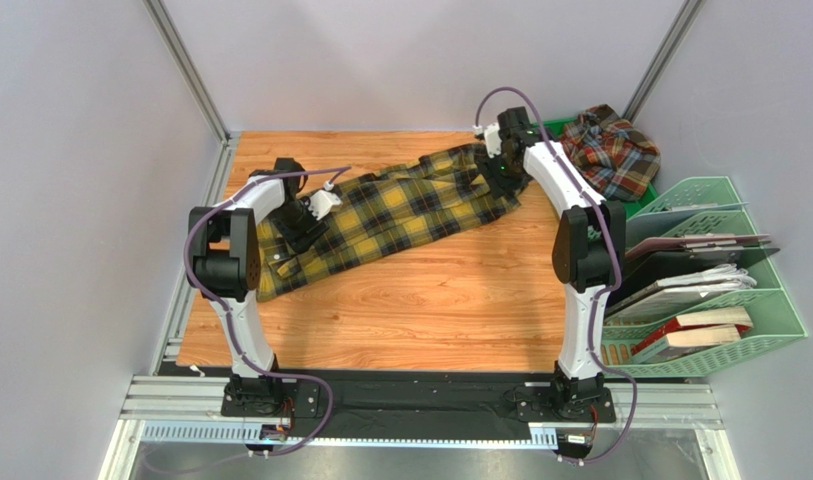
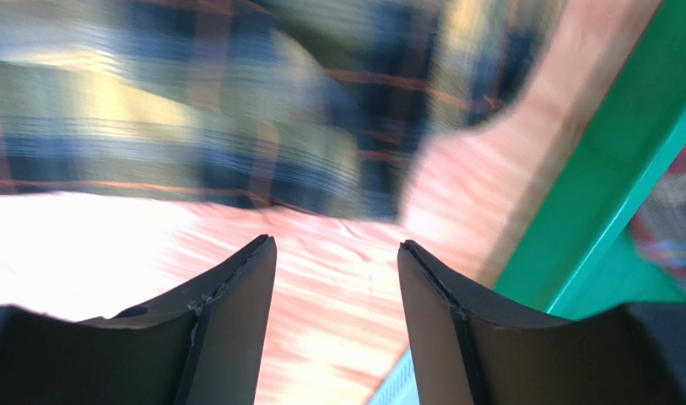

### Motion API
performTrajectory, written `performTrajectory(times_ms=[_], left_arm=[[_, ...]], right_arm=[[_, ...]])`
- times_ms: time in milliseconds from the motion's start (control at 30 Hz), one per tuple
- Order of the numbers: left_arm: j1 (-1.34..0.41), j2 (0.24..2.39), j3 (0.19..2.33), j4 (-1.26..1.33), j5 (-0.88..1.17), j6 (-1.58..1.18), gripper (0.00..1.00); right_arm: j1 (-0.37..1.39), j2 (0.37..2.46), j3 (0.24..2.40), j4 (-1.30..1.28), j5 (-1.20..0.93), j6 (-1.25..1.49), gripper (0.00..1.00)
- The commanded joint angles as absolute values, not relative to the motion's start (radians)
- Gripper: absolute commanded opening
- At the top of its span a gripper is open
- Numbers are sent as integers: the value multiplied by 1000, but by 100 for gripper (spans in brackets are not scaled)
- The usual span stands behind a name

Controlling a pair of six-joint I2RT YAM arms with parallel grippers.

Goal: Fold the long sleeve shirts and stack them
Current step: Fold the shirt

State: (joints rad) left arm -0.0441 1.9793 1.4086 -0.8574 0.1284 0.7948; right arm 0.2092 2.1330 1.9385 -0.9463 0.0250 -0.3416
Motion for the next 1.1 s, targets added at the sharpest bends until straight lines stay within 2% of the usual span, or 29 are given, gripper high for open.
performTrajectory(times_ms=[0,133,333,600,867,967,1067], left_arm=[[-17,1956,1324,-836,2,882,67],[23,1947,1360,-848,31,874,67],[28,1947,1445,-903,74,887,70],[28,1979,1470,-922,52,899,70],[28,1988,1491,-933,57,882,71],[28,1991,1491,-934,57,881,71],[28,1991,1486,-933,58,879,71]], right_arm=[[94,2193,2035,-1072,-93,-336,59],[25,2207,2063,-1137,-253,-385,58],[20,2197,2040,-1192,-423,-543,56],[31,2235,2020,-1117,-451,-630,56],[71,2336,2086,-1106,-362,-641,56],[75,2349,2088,-1124,-347,-646,44],[81,2353,2092,-1126,-266,-657,2]])
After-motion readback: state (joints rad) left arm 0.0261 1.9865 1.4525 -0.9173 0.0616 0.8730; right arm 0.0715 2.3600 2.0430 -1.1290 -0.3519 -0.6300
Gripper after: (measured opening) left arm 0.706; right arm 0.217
